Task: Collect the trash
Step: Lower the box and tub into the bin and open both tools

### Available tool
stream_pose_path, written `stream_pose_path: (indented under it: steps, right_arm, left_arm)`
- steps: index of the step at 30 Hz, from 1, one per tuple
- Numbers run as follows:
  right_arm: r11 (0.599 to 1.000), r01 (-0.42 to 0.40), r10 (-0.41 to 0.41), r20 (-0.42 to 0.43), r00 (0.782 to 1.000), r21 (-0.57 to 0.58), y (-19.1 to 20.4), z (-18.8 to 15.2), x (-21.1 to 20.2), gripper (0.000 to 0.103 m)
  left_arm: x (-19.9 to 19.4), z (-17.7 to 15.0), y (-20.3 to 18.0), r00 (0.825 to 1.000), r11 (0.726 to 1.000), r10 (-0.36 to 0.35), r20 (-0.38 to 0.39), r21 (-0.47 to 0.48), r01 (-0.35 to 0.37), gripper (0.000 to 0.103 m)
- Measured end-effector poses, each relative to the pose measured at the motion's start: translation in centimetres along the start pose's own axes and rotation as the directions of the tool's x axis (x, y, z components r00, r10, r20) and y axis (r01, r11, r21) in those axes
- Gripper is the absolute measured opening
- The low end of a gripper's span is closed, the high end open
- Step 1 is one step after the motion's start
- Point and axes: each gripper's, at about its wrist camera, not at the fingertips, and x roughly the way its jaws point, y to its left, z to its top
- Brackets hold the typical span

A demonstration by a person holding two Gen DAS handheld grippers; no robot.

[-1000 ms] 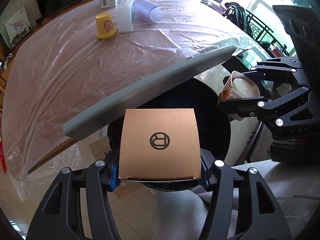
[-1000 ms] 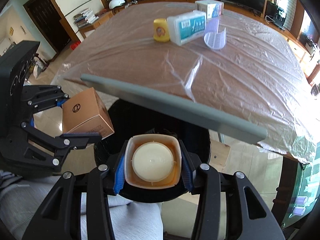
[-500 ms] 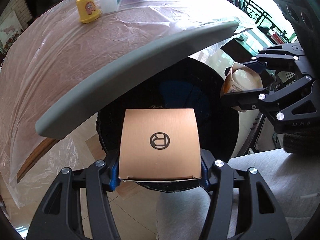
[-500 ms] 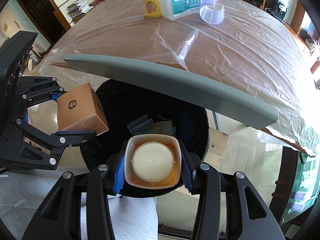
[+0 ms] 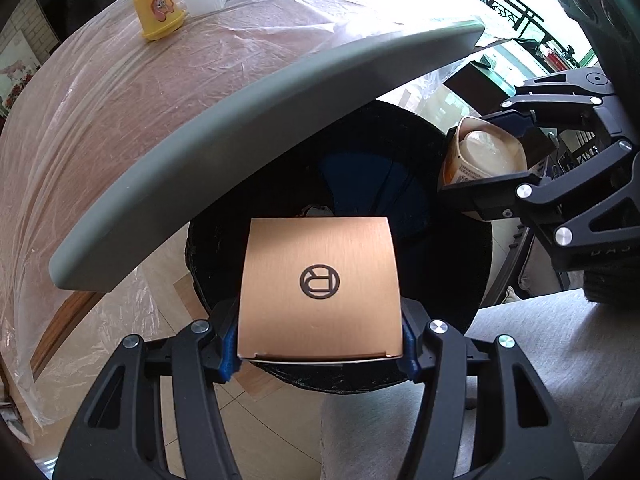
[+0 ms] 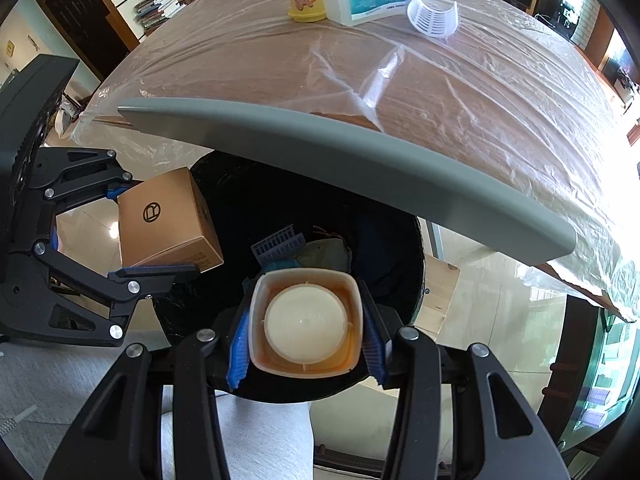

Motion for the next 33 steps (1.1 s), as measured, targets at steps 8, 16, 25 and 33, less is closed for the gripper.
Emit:
stream_pose_path:
  steps: [8,16,25,33]
  right_arm:
    - [1.0,0.011,-0.011,0.007,1.0,-0.003,0.1,0.5,0.0,0.045]
    - [1.0,0.025,-0.025,0.001,1.0,0.009,0.2,0.8,0.3,0.045]
    - [0.999,0.023,-0.023,-0.005,1.0,0.025,0.1,1.0,1.4,0.045]
    - [0.999,-0.009,0.008,0.005,1.0,0.04,-0.2,0.6,1.4,0.058]
  left_arm:
    - [0.6,0.6,0.1,1.0,1.0,0.01,-0.001,0.0,-0.01,0.059]
    - [1.0,0.3,0.6,1.0,1.0,0.013,-0.006,-0.011,-0.013,0.059]
    - [1.8,-0.2,0.4,1.0,1.0,0.008,-0.019,-0.017,-0.008,0.059]
    - [1.0,-0.2,0.5,0.999,0.999,0.002,0.035,-0.038,-0.001,0.09]
